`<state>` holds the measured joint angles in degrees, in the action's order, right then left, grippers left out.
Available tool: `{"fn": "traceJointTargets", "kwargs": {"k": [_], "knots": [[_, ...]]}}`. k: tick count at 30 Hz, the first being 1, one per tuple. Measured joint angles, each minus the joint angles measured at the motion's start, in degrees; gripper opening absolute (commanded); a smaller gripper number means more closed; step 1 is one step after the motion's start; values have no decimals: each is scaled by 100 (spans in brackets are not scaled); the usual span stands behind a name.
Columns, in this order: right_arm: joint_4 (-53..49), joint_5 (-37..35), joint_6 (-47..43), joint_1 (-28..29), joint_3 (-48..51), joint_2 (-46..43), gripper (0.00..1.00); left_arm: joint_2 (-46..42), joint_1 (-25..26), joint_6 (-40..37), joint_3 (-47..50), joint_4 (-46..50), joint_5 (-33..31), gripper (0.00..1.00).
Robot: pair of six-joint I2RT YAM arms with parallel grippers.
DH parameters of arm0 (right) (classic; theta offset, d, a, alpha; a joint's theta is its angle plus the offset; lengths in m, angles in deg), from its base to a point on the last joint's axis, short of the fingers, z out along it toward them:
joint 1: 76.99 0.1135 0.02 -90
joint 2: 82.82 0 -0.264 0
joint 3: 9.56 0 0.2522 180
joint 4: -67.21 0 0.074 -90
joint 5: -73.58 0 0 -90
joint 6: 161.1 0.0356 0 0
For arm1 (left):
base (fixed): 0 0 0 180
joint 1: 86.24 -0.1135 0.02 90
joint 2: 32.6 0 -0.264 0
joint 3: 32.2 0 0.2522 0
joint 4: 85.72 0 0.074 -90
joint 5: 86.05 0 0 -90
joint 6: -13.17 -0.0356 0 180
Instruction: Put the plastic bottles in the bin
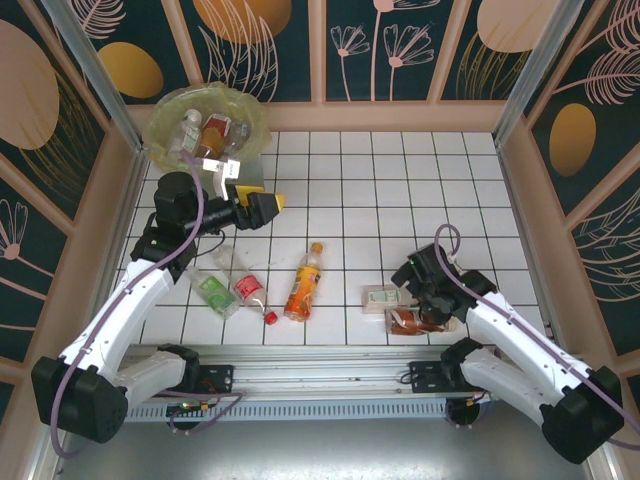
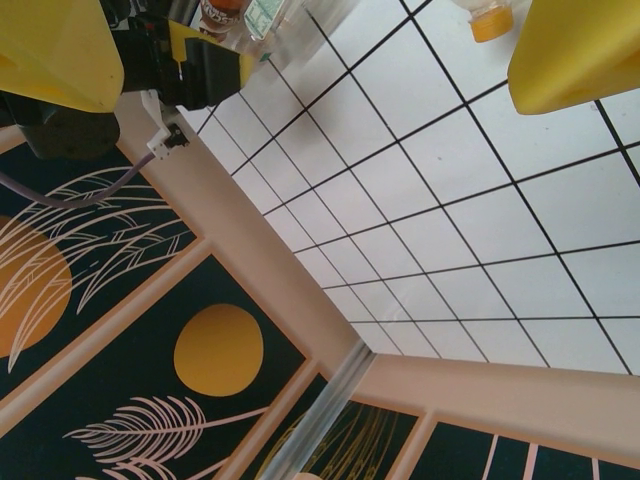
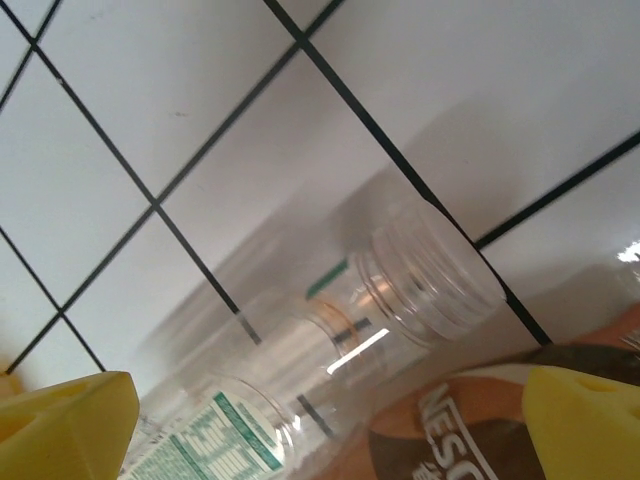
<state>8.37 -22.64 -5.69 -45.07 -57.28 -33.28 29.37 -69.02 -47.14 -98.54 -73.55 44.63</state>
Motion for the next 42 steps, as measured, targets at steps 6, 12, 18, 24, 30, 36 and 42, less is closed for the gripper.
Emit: {"fn": "traceJointTargets", "kwargs": {"k": [6,12,18,24,30,36,42], "knots": [[393,332,-378,-378,31,267,99,0,0,0,0,0,0,99],[437,452,-511,-387,39,345,99,2,0,0,0,2,-2,99],[616,621,-509,-420,227,352,99,37,0,-2,0,2,-2,98],[984,752,-511,-442,262,579,99,57,0,-2,0,0,-4,99],[1541,885,-531,-450,260,1060,98,70,2,-2,0,0,-22,99],[2127,1025,-560,-376,175,1639,98,70,0,-2,0,2,-26,98],[2380,1038,-765,-114,-160,2114,86,70,2,-2,0,4,-63,98]]}}
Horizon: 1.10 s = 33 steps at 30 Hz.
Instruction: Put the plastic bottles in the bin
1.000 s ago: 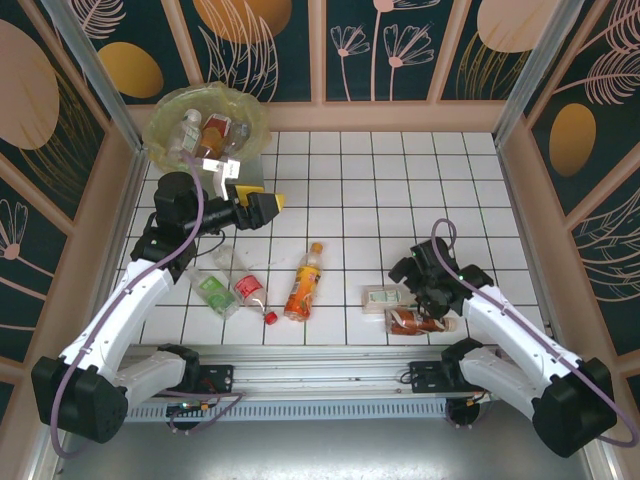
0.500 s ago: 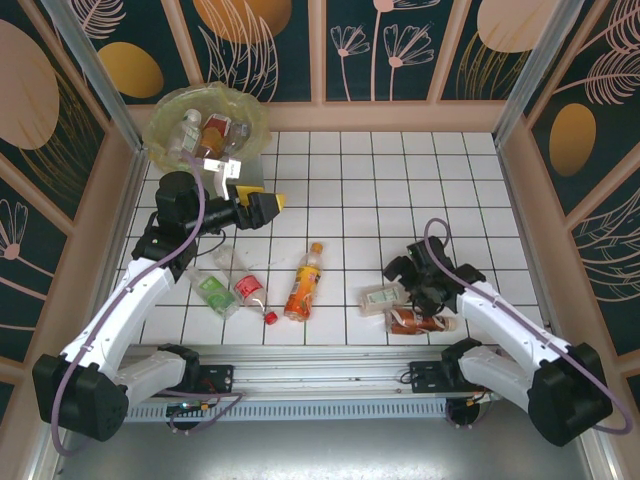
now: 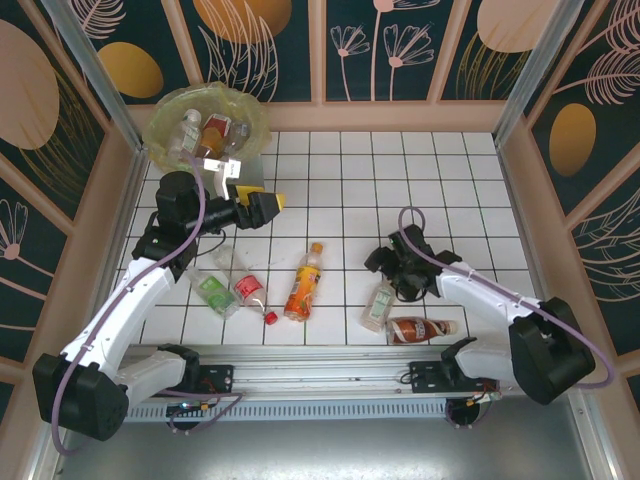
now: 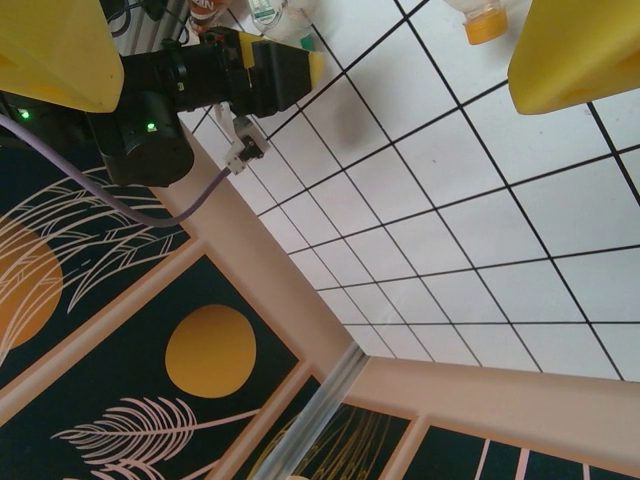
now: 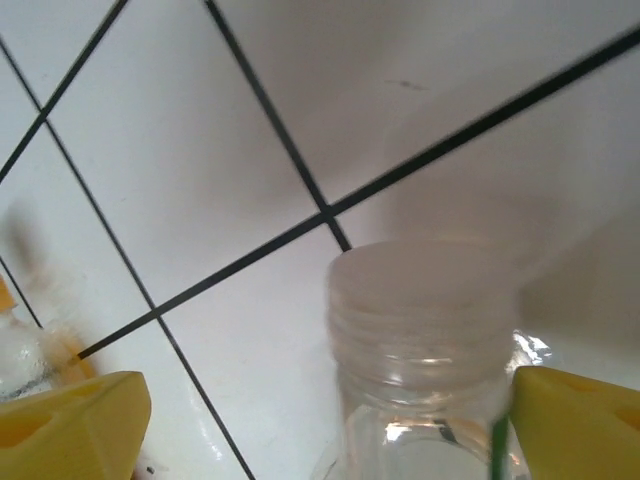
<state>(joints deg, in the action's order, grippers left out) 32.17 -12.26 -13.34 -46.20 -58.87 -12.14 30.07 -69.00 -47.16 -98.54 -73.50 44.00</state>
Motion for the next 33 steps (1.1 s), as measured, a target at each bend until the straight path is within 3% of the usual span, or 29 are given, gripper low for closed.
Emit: {"fn": "traceJointTargets", "kwargs": {"k": [6,15,27,33], "knots": [[107,-11,-219,2,-9,2,74,0,0,-2,0,0,-2,99],[140,46,-765,118,-55,387,70,0,0,0,0,0,-2,99],[138,-42,-1193,190,-227,719,46,0,-2,0,0,2,-4,99],[142,-173,-1331,190,-289,774,41,0,0,0,0,2,-2,99]]}}
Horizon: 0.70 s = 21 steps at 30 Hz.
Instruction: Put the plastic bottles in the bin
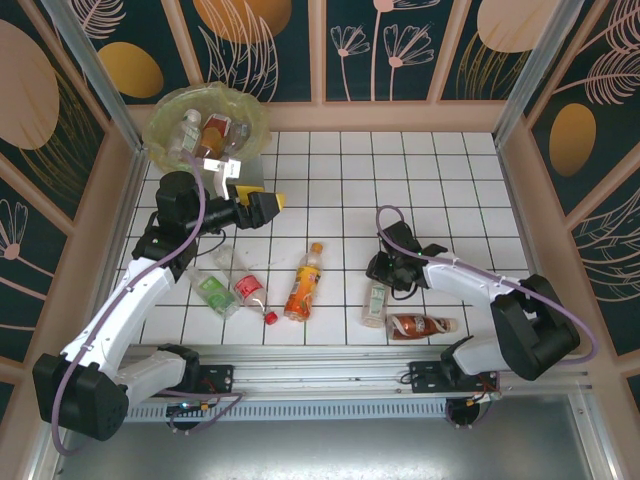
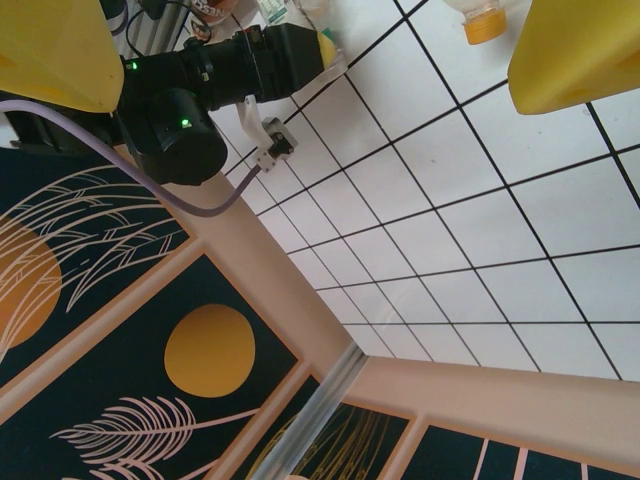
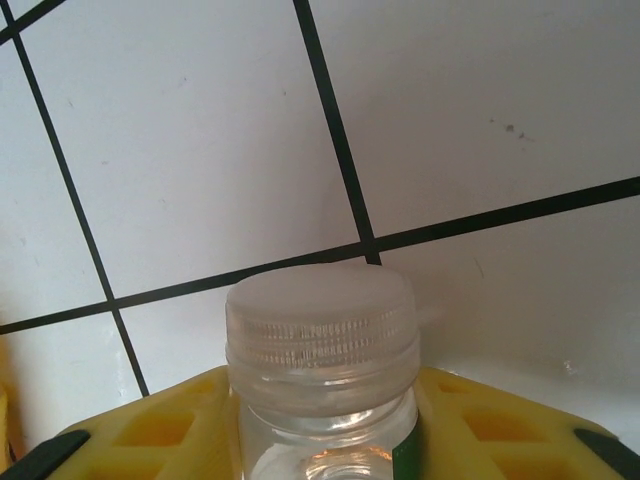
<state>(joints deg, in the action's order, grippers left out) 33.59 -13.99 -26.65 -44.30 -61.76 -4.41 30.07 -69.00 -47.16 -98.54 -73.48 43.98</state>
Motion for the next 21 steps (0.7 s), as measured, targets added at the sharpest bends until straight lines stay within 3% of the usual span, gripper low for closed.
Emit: {"fn": "traceJointTargets", "kwargs": {"k": [12,21], "knots": [[514,-83,-813,-7,-376,-238,40,101,236,214,385,-345,208,99],[1373,498,-1508,-76,-1252,-654,40,236,608,710,1252,-1788,503,99]]}}
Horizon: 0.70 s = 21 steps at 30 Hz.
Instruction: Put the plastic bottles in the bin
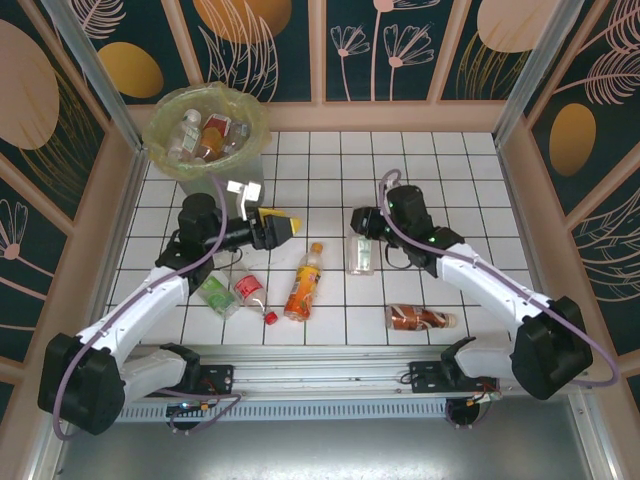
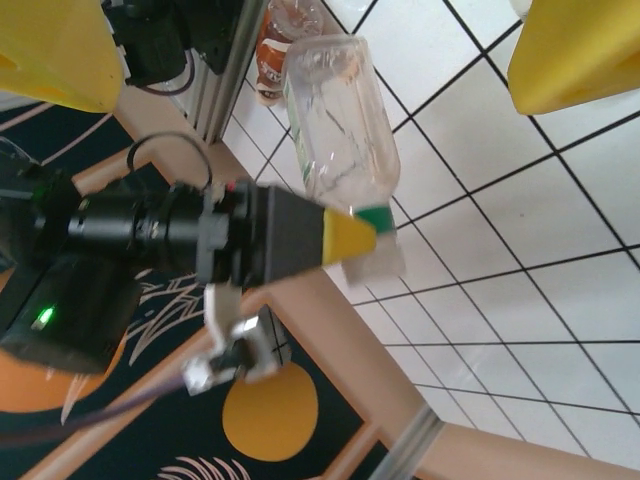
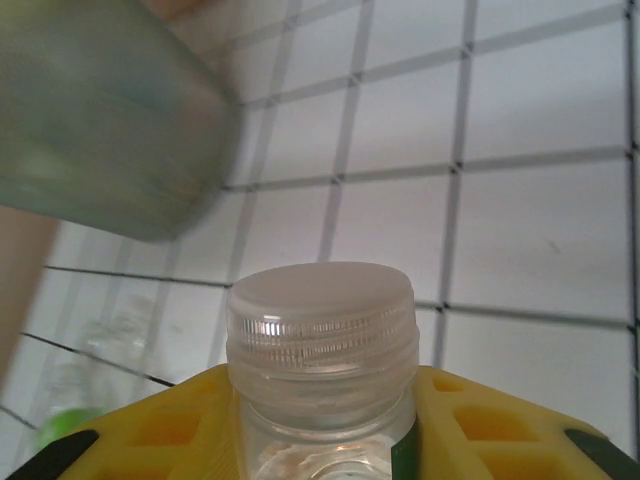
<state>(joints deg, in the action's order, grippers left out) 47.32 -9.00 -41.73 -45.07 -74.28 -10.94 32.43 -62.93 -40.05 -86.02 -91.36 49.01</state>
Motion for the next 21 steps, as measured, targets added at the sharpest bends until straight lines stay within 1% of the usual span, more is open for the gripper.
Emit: {"fn": "traceJointTargets", "kwargs": {"k": [5,11,18,21], "knots": [[341,645,-144,0,-535,0,40,343,372,-22,-4,-446,11,99],[640,1266,-162,0,-826,2,40,710,734,-31,-74,-710,-129,99],[739,1545,-138,0,-831,2,40,1014,1156,-33,-501,-890,-326,99],[774,1567,-98,7,-831,2,40,1097,1311,-76,-662,-855,-501,96]]}}
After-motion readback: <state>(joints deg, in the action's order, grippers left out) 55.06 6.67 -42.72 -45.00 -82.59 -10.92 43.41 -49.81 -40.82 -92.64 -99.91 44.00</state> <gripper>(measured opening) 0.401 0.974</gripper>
